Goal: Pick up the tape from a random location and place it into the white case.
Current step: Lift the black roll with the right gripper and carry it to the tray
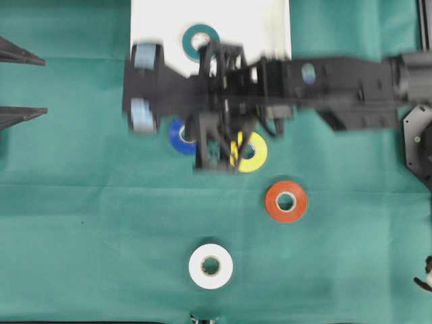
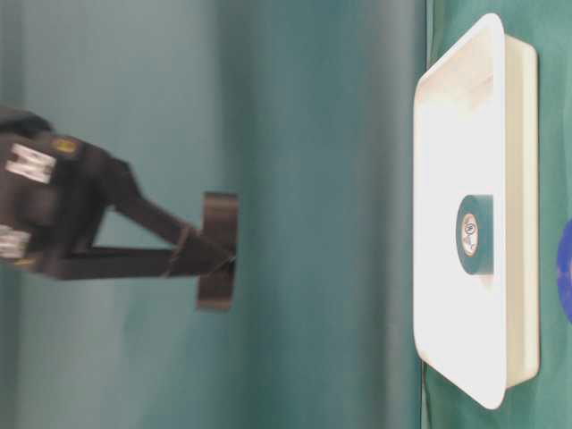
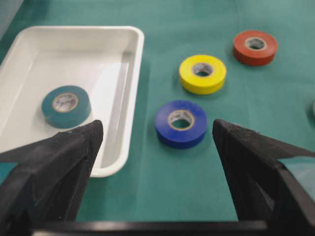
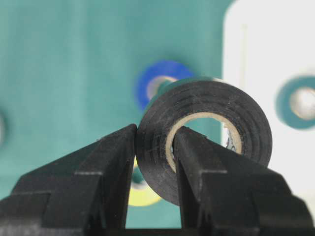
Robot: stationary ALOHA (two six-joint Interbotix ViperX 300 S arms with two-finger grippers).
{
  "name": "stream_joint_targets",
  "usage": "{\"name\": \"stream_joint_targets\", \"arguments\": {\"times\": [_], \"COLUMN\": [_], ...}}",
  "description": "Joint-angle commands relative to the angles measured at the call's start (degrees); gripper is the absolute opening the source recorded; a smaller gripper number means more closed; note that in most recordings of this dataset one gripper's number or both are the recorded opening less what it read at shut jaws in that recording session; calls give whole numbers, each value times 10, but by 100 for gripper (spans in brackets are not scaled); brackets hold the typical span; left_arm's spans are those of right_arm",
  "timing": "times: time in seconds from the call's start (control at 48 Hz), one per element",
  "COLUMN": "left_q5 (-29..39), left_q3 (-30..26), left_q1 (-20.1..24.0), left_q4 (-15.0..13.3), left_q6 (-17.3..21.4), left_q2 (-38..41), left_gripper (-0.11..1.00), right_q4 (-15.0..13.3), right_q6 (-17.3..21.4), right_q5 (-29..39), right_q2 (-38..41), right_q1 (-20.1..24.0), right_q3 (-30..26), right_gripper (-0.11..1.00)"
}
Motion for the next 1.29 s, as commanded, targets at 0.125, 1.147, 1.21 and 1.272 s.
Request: {"name": "stream_joint_targets", "arguments": {"times": [0.125,1.147,1.21,1.272], "left_q5": [-2,2,2,2], "left_q3": [-4,-4,-4,-3], "left_q1": [-1,-1,-1,-1], "left_q4": [1,1,1,1], "left_q6": [1,1,1,1], "left_q2": [7,7,6,6], "left_gripper": [96,96,96,96], "right_q4": [-3,-48,-47,-47], "right_q6": [-2,4,5,6], "right_q5": [-1,-70,-89,-101], "right_q2": [-23,-95,-114,-130], "right_q1": [-77,-168,-170,-171], "right_q3": [11,134,163,185], "right_gripper": [25,25,25,25]}}
